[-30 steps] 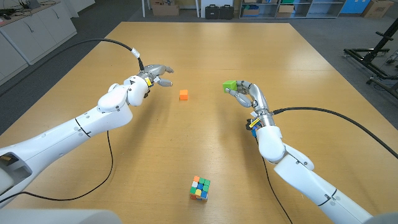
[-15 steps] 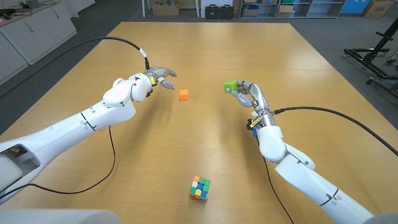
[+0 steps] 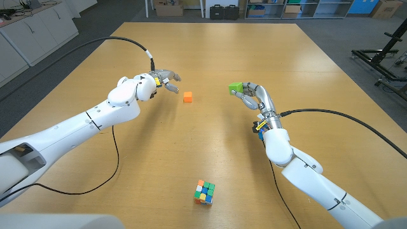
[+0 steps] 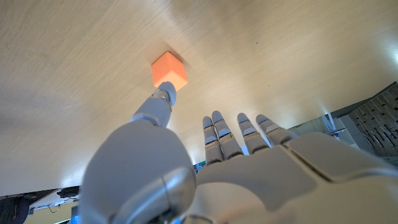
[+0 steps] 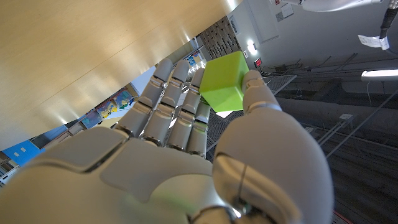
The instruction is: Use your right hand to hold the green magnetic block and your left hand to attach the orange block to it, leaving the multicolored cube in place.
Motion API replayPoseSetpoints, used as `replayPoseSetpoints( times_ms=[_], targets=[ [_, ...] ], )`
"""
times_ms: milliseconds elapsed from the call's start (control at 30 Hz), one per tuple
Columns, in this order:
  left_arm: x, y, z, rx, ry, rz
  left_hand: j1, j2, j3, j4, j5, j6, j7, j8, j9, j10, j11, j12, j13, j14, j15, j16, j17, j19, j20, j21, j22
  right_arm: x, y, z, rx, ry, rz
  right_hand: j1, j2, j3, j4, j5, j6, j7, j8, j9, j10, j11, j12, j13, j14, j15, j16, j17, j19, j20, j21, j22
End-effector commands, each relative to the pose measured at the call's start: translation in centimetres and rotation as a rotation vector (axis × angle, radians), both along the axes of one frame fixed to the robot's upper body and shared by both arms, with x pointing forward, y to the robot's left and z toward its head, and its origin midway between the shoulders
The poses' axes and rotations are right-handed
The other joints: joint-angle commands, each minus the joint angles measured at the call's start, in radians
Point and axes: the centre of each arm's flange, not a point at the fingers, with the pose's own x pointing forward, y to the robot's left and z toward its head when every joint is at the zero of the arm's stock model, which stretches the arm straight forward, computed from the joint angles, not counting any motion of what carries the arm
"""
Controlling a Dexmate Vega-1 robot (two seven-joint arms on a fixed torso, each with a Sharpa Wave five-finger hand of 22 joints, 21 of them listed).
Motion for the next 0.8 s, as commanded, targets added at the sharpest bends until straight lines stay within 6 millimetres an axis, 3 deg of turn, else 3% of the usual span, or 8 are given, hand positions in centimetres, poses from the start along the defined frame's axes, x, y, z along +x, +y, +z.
replayPoseSetpoints(
  times_ms=[33, 800],
  targets=[
    [0.9, -0.5, 0.2, 0.022, 0.024, 0.004, -0.007, 0.001, -0.005, 0.001, -0.003, 0.006, 0.008, 0.008, 0.002, 0.01, 0.005, 0.012, 0.005, 0.006, -0.099, 0.008, 0.003, -0.007, 0.009, 0.006, 0.001, -0.1, -0.1, -0.2, 0.005, -0.001, -0.003, 0.057, 0.061, 0.011, 0.016, 0.008, 0.132, -0.117, 0.005, 0.004, 0.11, -0.097, 0.008, 0.004, 0.007, -0.081, -0.002, 0.003, -0.001, -0.078, 0.007, 0.003],
    [2.2, -2.4, -2.0, 0.033, -0.009, 0.01, -0.01, 0.0, -0.027, -0.003, -0.005, -0.066, 0.032, -0.013, 0.001, -0.059, 0.024, 0.0, 0.011, -0.011, -0.089, 0.007, 0.005, -0.007, 0.016, 0.009, 0.001, -0.3, -0.6, -0.4, 0.011, -0.002, -0.013, 0.057, 0.062, 0.01, 0.017, 0.007, 0.134, -0.116, 0.005, 0.004, 0.111, -0.099, 0.007, 0.007, 0.007, -0.082, -0.003, 0.004, -0.004, -0.079, 0.01, 0.003]
  ],
)
